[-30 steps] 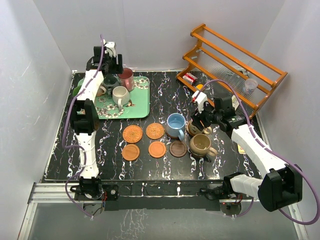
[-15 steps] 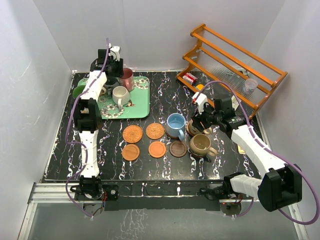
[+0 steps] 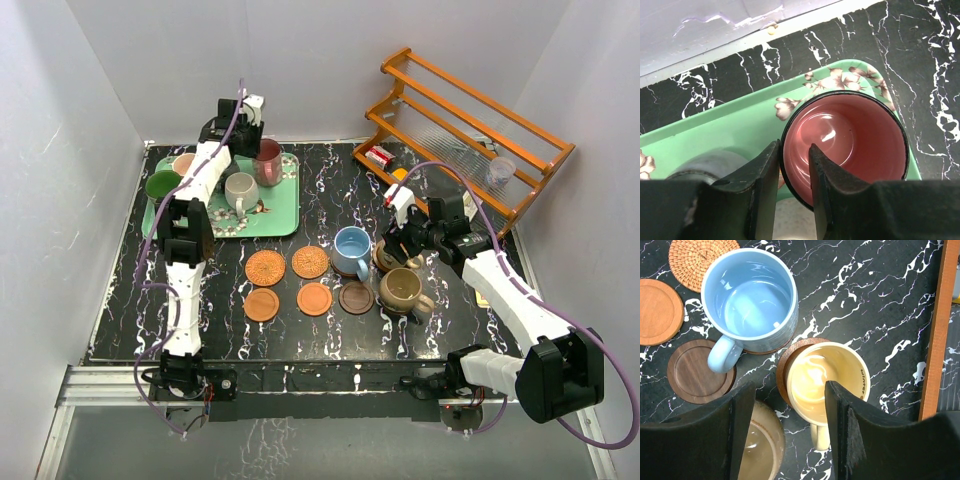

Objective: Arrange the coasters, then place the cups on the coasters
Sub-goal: Pick up the cup from the tray.

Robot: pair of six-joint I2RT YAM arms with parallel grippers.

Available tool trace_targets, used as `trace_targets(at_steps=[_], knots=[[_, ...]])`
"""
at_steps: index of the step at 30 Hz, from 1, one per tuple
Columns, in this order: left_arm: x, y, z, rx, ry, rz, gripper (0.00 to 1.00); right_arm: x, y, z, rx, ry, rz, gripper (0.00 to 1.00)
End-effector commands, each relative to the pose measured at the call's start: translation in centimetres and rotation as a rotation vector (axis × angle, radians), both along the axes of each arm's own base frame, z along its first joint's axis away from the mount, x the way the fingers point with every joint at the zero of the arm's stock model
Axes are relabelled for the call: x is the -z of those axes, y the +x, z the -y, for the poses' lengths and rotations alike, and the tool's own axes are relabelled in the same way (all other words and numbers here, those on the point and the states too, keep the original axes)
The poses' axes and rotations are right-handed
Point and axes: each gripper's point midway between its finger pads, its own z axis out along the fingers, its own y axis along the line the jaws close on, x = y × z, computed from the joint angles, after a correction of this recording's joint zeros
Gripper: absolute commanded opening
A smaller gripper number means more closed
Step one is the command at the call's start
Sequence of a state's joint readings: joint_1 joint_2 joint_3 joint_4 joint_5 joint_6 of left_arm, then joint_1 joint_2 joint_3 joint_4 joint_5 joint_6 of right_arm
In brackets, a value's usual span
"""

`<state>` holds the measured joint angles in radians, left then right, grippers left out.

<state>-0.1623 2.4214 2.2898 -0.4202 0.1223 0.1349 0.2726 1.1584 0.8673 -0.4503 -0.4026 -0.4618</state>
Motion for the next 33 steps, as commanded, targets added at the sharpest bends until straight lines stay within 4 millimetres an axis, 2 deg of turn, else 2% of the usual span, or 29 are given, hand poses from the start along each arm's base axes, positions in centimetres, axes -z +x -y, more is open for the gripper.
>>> trace_targets(at_steps=[1,6,16,19,22,24,28,33], knots=[[-0.4,-1.2,2.8,0.048,0.067,-0.016,0.27,-0.7,0.7,-0.1,0.001,0.016,0.049,0.57],[0.1,-1.4,3.0,0.029,0.121,-0.033,0.25,-0.6,0.7,-0.1,-0.001,0.013,0.047,0.57],[1.1,-1.6,3.0,0.007,0.112,-0.068,0.23,-0.2,0.6,0.0,0.000,0.006,0.036,0.59],[1.0,-1.5,3.1,0.002,0.107,-0.065,0.19,-0.1,0.7,0.0,0.002,0.003,0.034,0.60],[0.7,-1.3,3.1,-0.004,0.098,-0.055,0.08,-0.2,0.7,0.1,0.003,0.002,0.037,0.60],[0.0,-1.1,3.2,-0.012,0.085,-0.037,0.01,-0.2,0.7,0.0,0.003,0.003,0.037,0.60],[-2.3,-0.9,3.4,-0.033,0.047,0.005,0.00,-0.3,0.7,0.0,0.003,0.006,0.040,0.60],[-6.6,-1.5,3.5,-0.076,-0.022,0.059,0.00,-1.2,1.0,-0.2,0.008,0.026,0.059,0.61]])
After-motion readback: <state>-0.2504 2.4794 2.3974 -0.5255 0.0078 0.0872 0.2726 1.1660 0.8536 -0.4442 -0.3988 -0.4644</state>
